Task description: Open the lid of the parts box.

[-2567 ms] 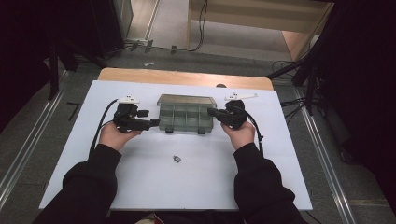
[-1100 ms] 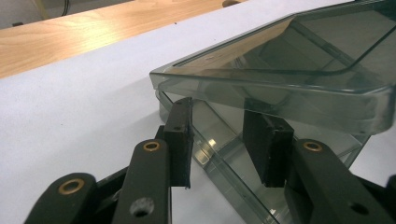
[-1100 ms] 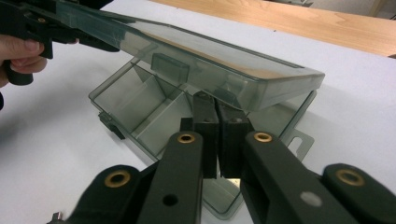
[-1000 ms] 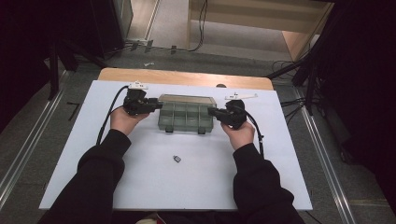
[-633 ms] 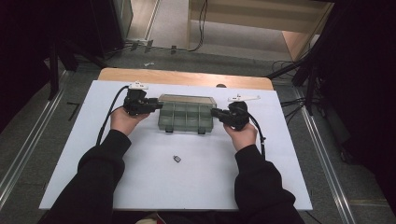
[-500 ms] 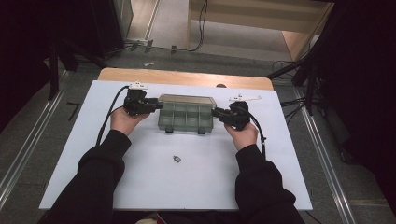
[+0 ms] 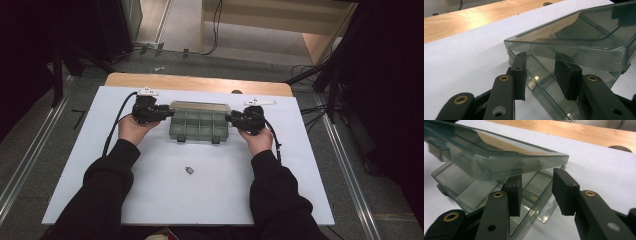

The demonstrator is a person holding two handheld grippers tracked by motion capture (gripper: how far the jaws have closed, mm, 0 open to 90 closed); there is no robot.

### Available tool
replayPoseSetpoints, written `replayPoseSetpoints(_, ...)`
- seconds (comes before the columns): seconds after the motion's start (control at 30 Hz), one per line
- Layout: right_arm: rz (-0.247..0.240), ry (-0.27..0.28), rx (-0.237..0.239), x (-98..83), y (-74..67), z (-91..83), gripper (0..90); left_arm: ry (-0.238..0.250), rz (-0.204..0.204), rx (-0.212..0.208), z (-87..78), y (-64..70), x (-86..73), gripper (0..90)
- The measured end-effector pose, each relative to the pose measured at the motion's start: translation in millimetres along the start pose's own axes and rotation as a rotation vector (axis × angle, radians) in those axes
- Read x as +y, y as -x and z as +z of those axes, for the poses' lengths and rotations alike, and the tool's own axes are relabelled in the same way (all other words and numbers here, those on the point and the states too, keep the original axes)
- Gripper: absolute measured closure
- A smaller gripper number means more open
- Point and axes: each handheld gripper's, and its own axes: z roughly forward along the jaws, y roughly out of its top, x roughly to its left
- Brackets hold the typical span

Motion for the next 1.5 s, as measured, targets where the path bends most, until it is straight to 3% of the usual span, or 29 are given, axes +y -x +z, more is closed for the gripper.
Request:
replayPoseSetpoints(0.2,-0.061,0.002,-0.038,3.7,-4.9,8.3,58.9,0.011,-0.007,0.002,-0.3,0.6,-0.3,62.9)
replayPoseSetpoints(0.77,-0.035,0.019,-0.033,16.1,-2.3,3.4,63.5,0.061,-0.017,0.034,-0.5,2.0,3.5,61.1)
replayPoseSetpoints(0.93,-0.081,0.03,-0.05,27.3,-3.9,-1.4,63.8,0.081,-0.019,0.056,0.3,1.9,8.3,61.1)
replayPoseSetpoints(1.27,-0.054,0.031,-0.046,37.0,0.7,4.2,64.1,0.093,-0.031,0.082,4.0,-3.6,19.7,61.1)
replayPoseSetpoints(1.4,-0.037,0.043,-0.057,38.7,1.8,8.3,63.6,0.129,-0.028,0.118,6.8,-1.5,21.1,61.2)
replayPoseSetpoints(1.5,-0.024,0.046,-0.056,38.4,3.2,10.0,63.6,0.137,-0.039,0.116,8.3,-3.2,20.6,61.2)
